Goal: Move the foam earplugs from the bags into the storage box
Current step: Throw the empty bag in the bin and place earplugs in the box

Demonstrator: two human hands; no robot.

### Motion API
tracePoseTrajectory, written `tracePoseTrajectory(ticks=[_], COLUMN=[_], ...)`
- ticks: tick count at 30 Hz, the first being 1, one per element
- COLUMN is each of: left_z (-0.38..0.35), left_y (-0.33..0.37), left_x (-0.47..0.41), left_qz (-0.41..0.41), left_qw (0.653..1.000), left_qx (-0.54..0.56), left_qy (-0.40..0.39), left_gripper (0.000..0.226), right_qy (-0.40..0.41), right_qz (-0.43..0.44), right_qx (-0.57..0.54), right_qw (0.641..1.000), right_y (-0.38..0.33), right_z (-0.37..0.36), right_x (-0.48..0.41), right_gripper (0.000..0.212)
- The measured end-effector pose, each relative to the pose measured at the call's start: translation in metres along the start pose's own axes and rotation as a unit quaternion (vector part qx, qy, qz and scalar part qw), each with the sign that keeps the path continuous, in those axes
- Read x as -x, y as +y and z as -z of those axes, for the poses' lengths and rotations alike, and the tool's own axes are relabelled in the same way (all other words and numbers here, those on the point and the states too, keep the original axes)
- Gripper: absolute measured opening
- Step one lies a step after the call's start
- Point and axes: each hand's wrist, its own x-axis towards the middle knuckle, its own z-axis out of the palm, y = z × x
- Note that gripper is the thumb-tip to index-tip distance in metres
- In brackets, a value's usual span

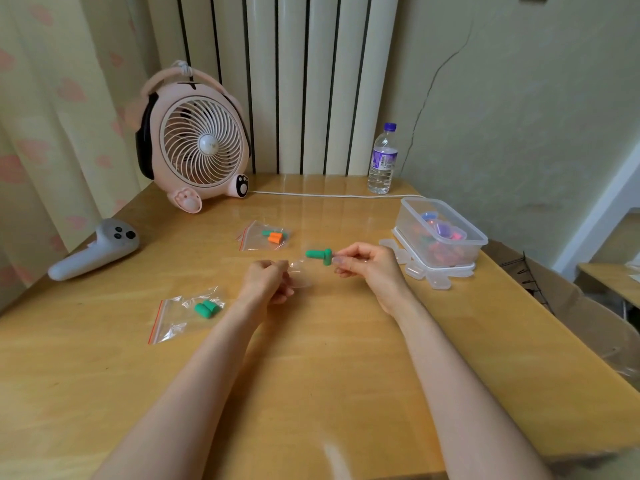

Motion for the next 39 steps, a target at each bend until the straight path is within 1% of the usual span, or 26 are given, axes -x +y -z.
tracePoseTrajectory(ticks=[2,6,10,14,21,23,24,25,26,27,28,29,30,31,34,37,39], left_z=[0.001,0.001,0.000,-0.001,-0.001,-0.001,-0.001,-0.002,-0.002,-0.002,-0.001,0.000,0.002,0.005,0.013,0.014,0.013], left_y=[0.000,-0.001,-0.006,-0.007,-0.007,-0.006,-0.005,-0.004,-0.002,-0.001,-0.001,-0.002,-0.005,-0.009,-0.018,-0.014,-0.014], left_x=[0.000,-0.002,-0.004,-0.002,-0.004,-0.003,-0.003,-0.002,-0.002,-0.002,-0.003,-0.006,-0.011,-0.017,-0.031,-0.028,-0.027], left_qz=[0.005,0.014,-0.011,-0.031,-0.041,-0.052,-0.060,-0.070,-0.080,-0.088,-0.099,-0.110,-0.124,-0.134,-0.138,-0.132,-0.122], left_qw=[0.999,0.996,0.987,0.983,0.985,0.992,0.995,0.997,0.996,0.994,0.990,0.985,0.981,0.978,0.965,0.963,0.971], left_qx=[-0.048,-0.087,-0.160,-0.182,-0.170,-0.110,-0.065,-0.019,0.026,0.070,0.105,0.125,0.125,0.115,0.125,0.105,0.058], left_qy=[0.004,0.004,0.007,0.004,-0.015,-0.033,-0.039,-0.038,-0.029,-0.013,0.010,0.039,0.076,0.113,0.185,0.209,0.199], left_gripper=[0.022,0.026,0.026,0.024,0.028,0.029,0.028,0.028,0.028,0.028,0.028,0.028,0.029,0.028,0.023,0.011,0.024], right_qy=[0.017,0.043,0.048,0.044,0.053,0.051,0.060,0.085,0.122,0.168,0.204,0.223,0.224,0.209,0.164,0.146,0.136], right_qz=[0.007,0.031,0.041,0.041,0.062,0.067,0.066,0.065,0.065,0.061,0.050,0.027,0.001,-0.022,-0.071,-0.113,-0.132], right_qx=[-0.007,-0.005,-0.007,-0.005,-0.008,-0.029,-0.042,-0.044,-0.017,0.054,0.161,0.276,0.365,0.420,0.497,0.523,0.535], right_qw=[1.000,0.999,0.998,0.998,0.997,0.996,0.995,0.993,0.990,0.982,0.964,0.935,0.904,0.883,0.849,0.832,0.823], right_y=[-0.001,-0.004,-0.006,-0.006,-0.004,-0.003,-0.003,0.001,0.007,0.014,0.021,0.027,0.031,0.035,0.038,0.040,0.043], right_z=[0.002,0.001,0.001,0.000,0.002,0.003,0.003,0.005,0.007,0.010,0.014,0.017,0.020,0.023,0.027,0.029,0.031], right_x=[0.000,0.000,0.001,0.001,-0.001,-0.003,-0.004,-0.006,-0.010,-0.013,-0.017,-0.018,-0.018,-0.018,-0.017,-0.017,-0.018], right_gripper=[0.008,0.012,0.016,0.013,0.012,0.006,0.003,0.005,0.005,0.006,0.010,0.018,0.026,0.034,0.050,0.056,0.057])
